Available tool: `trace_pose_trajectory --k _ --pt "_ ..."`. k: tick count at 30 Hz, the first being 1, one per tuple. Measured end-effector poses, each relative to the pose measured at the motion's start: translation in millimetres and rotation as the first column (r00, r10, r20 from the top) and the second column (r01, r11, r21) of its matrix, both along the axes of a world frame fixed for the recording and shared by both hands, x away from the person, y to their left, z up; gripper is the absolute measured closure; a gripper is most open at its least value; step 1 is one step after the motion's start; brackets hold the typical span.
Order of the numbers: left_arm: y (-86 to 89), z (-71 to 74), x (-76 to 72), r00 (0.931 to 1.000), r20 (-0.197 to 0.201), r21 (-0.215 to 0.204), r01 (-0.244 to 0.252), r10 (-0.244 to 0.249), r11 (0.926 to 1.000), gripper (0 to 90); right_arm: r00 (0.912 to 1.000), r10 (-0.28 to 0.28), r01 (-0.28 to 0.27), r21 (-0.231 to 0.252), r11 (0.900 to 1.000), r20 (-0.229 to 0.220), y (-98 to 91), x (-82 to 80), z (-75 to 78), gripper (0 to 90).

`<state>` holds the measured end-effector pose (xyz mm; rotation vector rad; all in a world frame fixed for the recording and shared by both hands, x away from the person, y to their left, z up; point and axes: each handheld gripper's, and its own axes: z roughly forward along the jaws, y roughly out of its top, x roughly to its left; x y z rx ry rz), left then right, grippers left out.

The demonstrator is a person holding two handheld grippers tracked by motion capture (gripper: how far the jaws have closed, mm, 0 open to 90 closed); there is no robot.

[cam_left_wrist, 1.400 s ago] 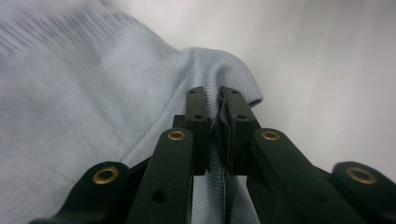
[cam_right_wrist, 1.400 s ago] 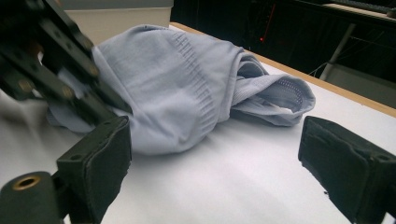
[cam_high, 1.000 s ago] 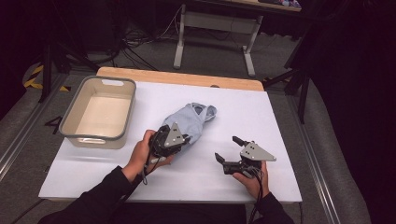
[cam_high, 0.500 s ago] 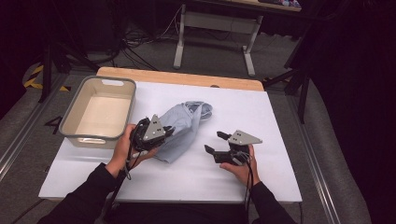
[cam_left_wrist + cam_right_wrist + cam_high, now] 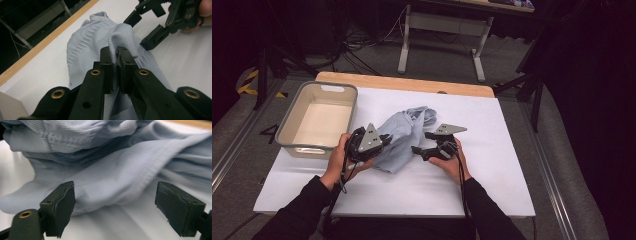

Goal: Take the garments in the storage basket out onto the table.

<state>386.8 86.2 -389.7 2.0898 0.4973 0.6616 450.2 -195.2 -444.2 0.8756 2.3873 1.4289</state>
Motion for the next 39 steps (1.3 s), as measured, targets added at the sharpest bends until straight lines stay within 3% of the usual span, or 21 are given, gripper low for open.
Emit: trace_pose_trajectory --k 2,5,6,10,14,17,24,31,39 --pt "1.4 -0.5 0.5 1.0 0.001 -0.005 -0.005 0.005 1.0 83.9 0.9997 -0.002 0.002 -0.012 0.9999 -0.023 5.9 3.9 -2.0 17.8" --pt "4.5 0.3 0.8 0.9999 0.004 -0.015 -0.015 0.015 0.9998 83.9 0.999 -0.027 0.027 -0.022 0.9994 -0.035 10.9 8.5 -4.9 25.9" --pt "5.8 0.8 0.6 0.9997 0.009 -0.019 -0.022 0.022 0.9996 83.9 0.9984 -0.036 0.036 -0.009 0.9993 -0.042 11.1 9.7 -5.8 36.3" --pt "11.8 3.4 0.6 0.999 0.019 -0.036 -0.04 0.041 0.9986 84.0 0.9977 -0.055 0.055 0.011 0.9984 -0.04 9.4 7.1 -5.8 62.0" --pt "16.6 5.3 0.2 0.9981 0.027 -0.046 -0.054 0.055 0.9975 84.0 0.9981 -0.061 0.061 0.006 0.9981 -0.009 5.6 3.5 -0.7 73.3" --pt "21.5 6.7 -1.8 0.9974 0.03 -0.058 -0.064 0.066 0.9962 84.0 0.9982 -0.056 0.056 -0.022 0.9982 0.022 3.1 -0.7 5.1 74.7" --pt "28.1 4.6 -7.1 0.997 0.019 -0.062 -0.073 0.074 0.9954 84.0 0.9949 -0.068 0.069 -0.017 0.9974 0.074 -17.2 -12.5 23.9 76.2" --pt "26.5 -3.6 -17.2 0.9985 -0.007 -0.053 -0.055 0.054 0.9971 83.9 0.9901 -0.116 0.115 0.011 0.9933 0.08 -46.7 -21.0 30.4 76.7" --pt "25.4 -17.9 -34.1 0.999 -0.01 -0.007 -0.044 0.044 0.999 83.6 0.9839 -0.163 0.164 -0.007 0.9865 0.075 -73.7 -34.2 24.9 77.1"
